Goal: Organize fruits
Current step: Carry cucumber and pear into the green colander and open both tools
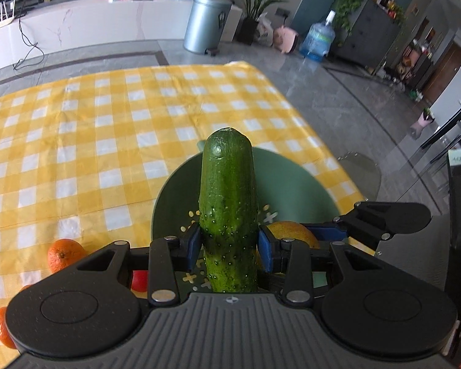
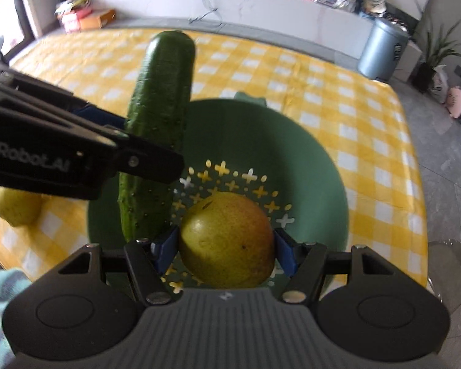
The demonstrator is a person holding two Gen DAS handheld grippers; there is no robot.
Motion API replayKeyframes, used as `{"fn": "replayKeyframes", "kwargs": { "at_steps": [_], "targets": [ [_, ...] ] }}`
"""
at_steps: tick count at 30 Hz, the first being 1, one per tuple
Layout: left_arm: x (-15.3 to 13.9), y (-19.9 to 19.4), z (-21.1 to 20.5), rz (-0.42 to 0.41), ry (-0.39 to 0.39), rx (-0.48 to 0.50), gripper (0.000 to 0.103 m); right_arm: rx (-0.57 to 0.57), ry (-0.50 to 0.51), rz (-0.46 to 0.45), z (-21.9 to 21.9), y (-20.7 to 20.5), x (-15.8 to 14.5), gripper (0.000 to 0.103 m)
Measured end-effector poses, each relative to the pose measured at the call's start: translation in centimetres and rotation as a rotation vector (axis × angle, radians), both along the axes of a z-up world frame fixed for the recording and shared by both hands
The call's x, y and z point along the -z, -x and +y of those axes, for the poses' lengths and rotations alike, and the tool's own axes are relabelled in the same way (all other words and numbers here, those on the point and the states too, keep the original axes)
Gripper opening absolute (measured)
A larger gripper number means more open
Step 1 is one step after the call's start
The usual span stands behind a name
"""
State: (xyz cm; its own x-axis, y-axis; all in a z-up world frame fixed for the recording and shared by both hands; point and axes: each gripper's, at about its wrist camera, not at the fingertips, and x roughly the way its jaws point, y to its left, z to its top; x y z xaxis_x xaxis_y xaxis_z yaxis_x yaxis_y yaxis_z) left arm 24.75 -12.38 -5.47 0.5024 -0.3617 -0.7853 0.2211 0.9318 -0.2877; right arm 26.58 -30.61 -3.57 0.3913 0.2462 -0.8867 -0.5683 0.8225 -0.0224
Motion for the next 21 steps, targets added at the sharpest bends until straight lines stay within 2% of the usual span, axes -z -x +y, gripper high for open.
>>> {"fn": "replayKeyframes", "kwargs": {
  "at_steps": [7,21],
  "targets": [
    [1.5,-0.9,-0.9,0.034,-0.094,0.015,0.043,-0.073,0.05,0.04,1.0,-0.8,1.2,0.063],
    [2.6,-2.3,-2.2,0.029,-0.169,0.044,0.045,-0.101,0.057,0.064,1.2,-1.2,2.2,0.063]
  ]
}}
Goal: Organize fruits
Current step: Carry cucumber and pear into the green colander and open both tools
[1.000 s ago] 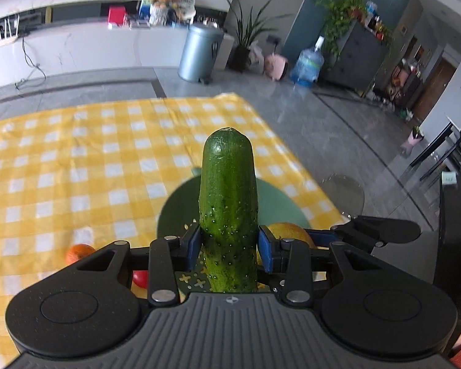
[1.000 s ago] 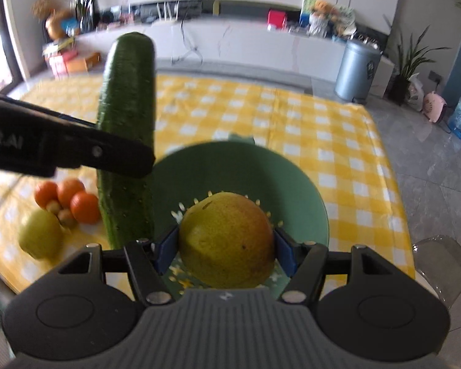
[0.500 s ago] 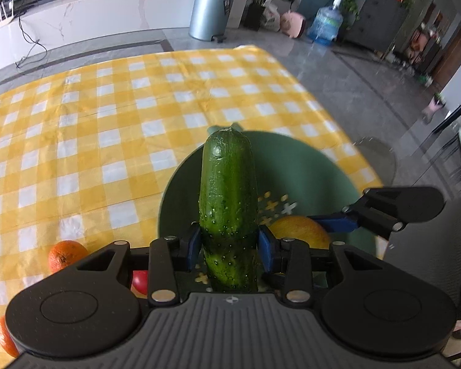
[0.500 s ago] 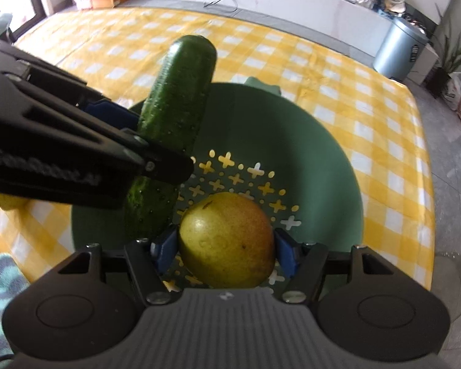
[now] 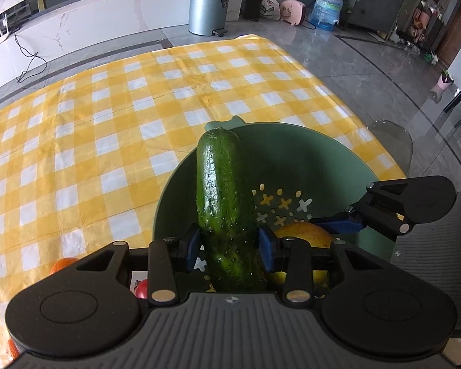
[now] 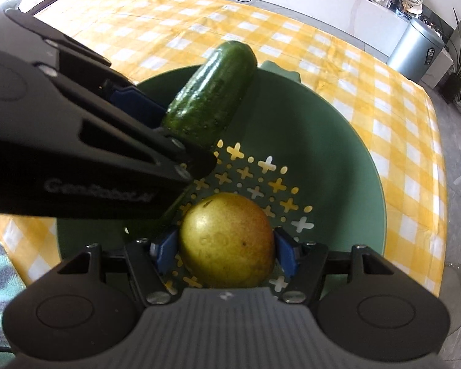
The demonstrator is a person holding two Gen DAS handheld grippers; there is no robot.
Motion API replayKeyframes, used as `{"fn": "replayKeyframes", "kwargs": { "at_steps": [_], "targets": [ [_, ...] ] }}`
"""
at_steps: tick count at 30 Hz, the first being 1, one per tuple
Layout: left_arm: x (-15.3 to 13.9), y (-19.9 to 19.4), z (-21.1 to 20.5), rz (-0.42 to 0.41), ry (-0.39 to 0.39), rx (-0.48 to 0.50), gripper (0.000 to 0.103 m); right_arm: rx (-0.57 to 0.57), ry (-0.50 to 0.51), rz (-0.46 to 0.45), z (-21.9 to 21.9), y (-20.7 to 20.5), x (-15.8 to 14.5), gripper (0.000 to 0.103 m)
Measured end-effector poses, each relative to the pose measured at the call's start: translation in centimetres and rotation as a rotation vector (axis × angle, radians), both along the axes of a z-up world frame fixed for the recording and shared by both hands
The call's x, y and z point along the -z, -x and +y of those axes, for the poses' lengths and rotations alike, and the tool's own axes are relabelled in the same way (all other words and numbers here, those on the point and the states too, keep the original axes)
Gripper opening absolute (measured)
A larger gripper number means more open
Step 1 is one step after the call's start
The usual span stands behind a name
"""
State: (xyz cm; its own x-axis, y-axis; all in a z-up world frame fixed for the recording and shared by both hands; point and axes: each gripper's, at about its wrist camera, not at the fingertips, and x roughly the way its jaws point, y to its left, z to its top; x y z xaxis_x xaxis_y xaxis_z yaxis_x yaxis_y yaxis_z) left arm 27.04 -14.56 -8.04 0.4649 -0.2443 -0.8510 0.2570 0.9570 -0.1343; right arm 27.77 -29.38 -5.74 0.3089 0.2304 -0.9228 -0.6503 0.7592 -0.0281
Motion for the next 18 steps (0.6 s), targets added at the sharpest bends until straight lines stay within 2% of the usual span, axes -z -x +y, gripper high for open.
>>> {"fn": "replayKeyframes", "kwargs": {
  "at_steps": [7,11,13,18],
  "targets": [
    [0.3,0.2,-0.2,0.003,-0.026,0.023,0.048,0.027,-0.004,0.012,-0.3,0.1,-0.1,0.064],
    [0.2,0.5,-0.1,0.009,-0.034,0.023,0.049,0.05,-0.023,-0.013,-0.3,0.2,-1.0,0.073],
    [-0.1,0.9,-0.1,0.012,-0.035,0.029,0.049,0.053,-0.021,-0.024,-0.1,0.4,-1.4,0.073],
    [-2.0,2.8,0.3,-0.029,-0.015,0.048,0.05,0.067,-0.015,-0.069,0.1,1.3,-3.0,0.081]
  ]
}}
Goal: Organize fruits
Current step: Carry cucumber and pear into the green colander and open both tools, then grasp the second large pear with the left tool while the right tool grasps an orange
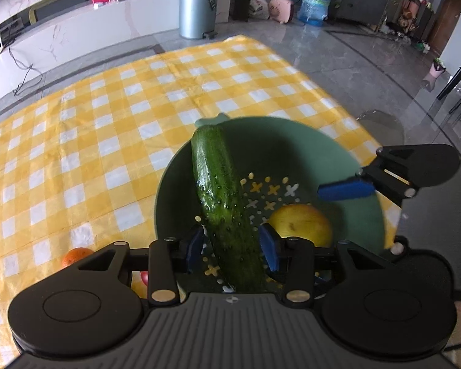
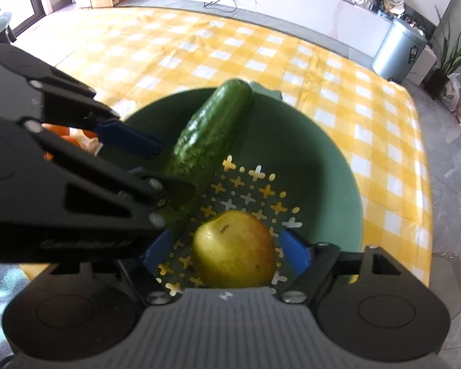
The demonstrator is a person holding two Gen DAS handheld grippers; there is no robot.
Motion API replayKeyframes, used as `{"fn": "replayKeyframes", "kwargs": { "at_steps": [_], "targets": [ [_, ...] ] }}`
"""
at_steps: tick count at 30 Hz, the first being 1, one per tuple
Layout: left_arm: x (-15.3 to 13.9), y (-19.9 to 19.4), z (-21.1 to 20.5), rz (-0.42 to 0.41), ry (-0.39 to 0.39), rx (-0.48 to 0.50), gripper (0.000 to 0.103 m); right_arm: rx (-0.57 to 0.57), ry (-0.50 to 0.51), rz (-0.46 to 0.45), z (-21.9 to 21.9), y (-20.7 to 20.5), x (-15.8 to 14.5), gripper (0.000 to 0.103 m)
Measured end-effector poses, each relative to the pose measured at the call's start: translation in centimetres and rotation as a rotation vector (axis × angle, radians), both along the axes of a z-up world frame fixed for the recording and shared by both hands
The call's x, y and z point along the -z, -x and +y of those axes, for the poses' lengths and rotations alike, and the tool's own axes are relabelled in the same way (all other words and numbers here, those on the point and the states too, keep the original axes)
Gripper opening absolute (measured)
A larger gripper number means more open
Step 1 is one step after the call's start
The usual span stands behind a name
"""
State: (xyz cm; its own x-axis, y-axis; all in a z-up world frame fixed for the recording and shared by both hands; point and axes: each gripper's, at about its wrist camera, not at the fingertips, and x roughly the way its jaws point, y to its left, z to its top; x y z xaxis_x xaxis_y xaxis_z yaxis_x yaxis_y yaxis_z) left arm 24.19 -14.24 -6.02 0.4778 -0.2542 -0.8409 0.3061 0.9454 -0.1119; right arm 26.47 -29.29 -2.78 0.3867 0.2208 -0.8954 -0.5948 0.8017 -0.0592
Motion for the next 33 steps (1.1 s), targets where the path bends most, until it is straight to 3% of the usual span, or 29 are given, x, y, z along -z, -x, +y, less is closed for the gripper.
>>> {"fn": "replayKeyframes", "kwargs": {
  "at_steps": [9,19,26,33],
  "targets": [
    [-4.3,4.6,2.4,-0.087,-0.002,-0.017,0.052,0.066,-0.036,-0.061,0.4,2.5,-2.5,0.081],
    [-7.5,10.0,7.5,-0.15,0.037,-0.076,0.052,0.163,-0.21,-0.113,2.2,7.3,-5.4,0.081],
    [-7.9,12.4,12.1,-0.152,0.058,-0.19,0.052,0.267,-0.355,-0.142,3.7,11.4,-5.3,0.081],
    [-5.5,14.1,14.8,-0.107,0.096,-0.255,0.055,0.329,-0.42,-0.18,5.3,14.4,-3.7,0.077]
  ]
}}
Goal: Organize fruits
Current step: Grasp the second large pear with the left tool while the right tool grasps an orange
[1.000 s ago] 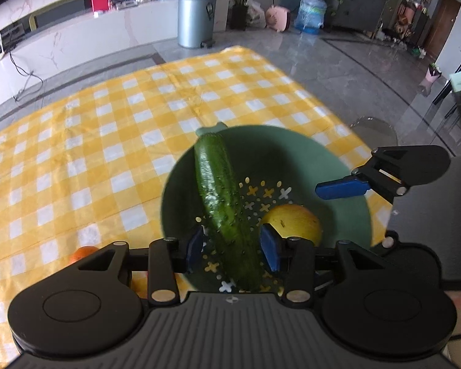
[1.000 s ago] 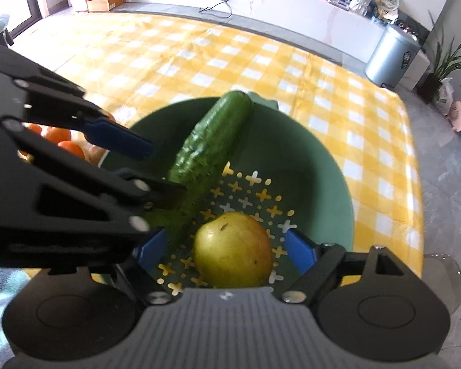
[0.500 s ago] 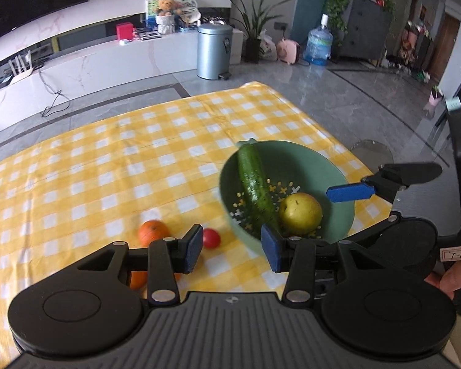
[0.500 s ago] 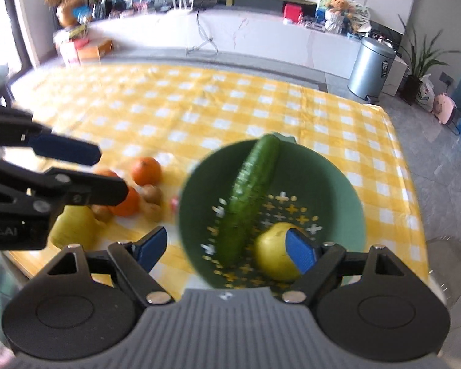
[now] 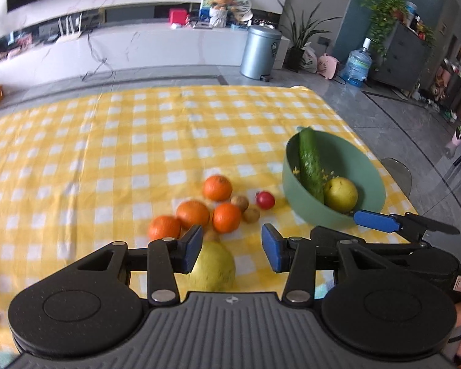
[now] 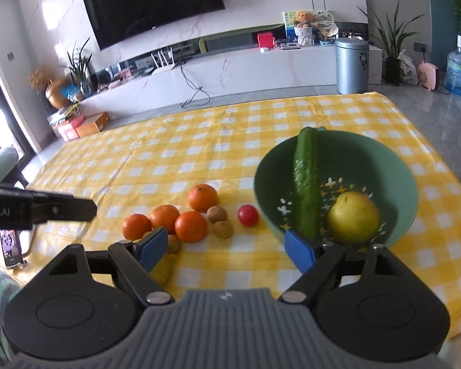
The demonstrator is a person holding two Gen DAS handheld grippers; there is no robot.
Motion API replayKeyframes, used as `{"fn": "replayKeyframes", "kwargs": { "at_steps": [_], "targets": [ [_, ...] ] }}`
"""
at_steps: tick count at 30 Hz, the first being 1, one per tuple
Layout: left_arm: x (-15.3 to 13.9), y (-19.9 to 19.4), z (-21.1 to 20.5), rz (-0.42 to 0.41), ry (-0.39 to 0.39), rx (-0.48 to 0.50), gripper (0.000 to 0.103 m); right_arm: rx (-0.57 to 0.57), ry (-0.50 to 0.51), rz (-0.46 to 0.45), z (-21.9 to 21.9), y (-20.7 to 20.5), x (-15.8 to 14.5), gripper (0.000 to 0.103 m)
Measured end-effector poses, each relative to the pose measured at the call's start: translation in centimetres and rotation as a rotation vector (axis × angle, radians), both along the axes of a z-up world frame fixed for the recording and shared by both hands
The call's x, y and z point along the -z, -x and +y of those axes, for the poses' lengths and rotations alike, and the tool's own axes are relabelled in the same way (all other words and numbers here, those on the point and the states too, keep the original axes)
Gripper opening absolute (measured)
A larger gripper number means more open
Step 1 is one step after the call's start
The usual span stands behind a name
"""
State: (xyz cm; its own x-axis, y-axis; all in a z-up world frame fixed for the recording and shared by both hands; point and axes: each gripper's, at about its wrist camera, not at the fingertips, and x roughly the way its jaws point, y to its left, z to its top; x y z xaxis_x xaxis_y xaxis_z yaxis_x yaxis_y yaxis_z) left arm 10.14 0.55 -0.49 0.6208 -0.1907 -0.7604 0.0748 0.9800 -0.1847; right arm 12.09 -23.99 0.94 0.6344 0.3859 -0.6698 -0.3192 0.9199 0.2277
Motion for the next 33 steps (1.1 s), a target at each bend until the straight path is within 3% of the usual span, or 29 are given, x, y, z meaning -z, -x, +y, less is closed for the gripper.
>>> {"fn": "replayKeyframes", "kwargs": {
  "at_steps": [9,14,21,33],
  "targets": [
    [4.3,0.8,0.6,0.045,0.039,-0.015,0.068,0.012,0.033,-0.041,1.6,0.7,2.9,0.059],
    [6.4,0.6,0.0,0.075,-0.007,-0.014,0.073,0.019,-0.008,-0.021,1.2,0.1,3.6,0.059],
    [8.9,-0.4,0.5,0.125,-0.003,-0.057,0.078,0.045,-0.012,0.039,1.8,-1.4,5.4,0.059],
    [10.7,-1.2,0.8,0.085,0.029,-0.075,0.081,0.033,-0.086,0.087,2.3,-2.6,6.3,0.059]
  ]
}}
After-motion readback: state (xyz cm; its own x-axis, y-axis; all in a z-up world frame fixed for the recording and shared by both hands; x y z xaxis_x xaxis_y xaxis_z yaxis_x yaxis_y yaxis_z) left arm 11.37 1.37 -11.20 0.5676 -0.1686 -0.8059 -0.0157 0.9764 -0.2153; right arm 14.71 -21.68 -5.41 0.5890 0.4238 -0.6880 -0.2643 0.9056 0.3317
